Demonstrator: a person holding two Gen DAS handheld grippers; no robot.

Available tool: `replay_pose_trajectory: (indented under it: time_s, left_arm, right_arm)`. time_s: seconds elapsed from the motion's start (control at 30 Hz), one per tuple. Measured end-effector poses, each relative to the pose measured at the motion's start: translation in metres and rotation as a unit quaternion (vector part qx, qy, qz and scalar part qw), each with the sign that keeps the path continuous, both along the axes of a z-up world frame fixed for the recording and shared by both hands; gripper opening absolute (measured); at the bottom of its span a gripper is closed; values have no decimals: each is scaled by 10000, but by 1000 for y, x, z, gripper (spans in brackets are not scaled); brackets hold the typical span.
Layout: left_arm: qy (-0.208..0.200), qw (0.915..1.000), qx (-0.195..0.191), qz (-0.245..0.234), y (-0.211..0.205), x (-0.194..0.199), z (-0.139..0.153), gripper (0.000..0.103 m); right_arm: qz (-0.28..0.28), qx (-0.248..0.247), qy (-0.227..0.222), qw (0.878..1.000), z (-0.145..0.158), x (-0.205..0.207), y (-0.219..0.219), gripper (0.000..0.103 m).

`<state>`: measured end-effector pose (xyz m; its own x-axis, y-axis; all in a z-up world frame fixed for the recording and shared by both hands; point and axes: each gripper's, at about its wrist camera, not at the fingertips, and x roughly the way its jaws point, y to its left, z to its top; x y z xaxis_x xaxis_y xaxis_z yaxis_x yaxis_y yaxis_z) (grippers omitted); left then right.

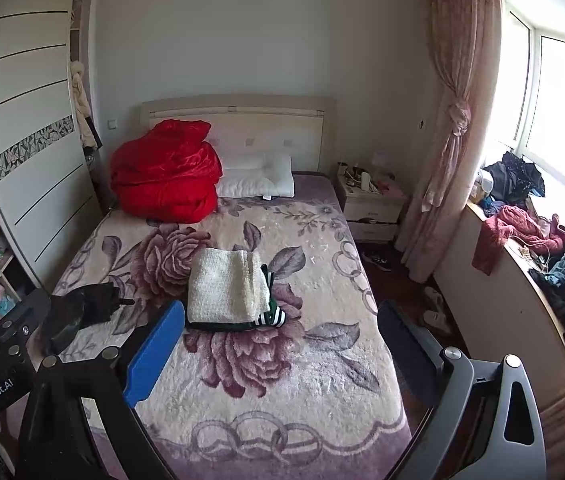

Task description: Fold large clothes

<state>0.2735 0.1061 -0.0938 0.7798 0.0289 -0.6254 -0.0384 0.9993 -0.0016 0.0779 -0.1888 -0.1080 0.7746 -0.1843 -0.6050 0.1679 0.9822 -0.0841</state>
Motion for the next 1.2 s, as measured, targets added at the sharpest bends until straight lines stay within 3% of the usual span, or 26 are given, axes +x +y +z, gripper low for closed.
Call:
replay_pose_trajectory:
  time_s: [1.2]
  left_arm:
    - [-119,9999,30,31,1,-4,7,100]
  right_arm:
    - [-6,35,-22,10000,0,-12,4,100]
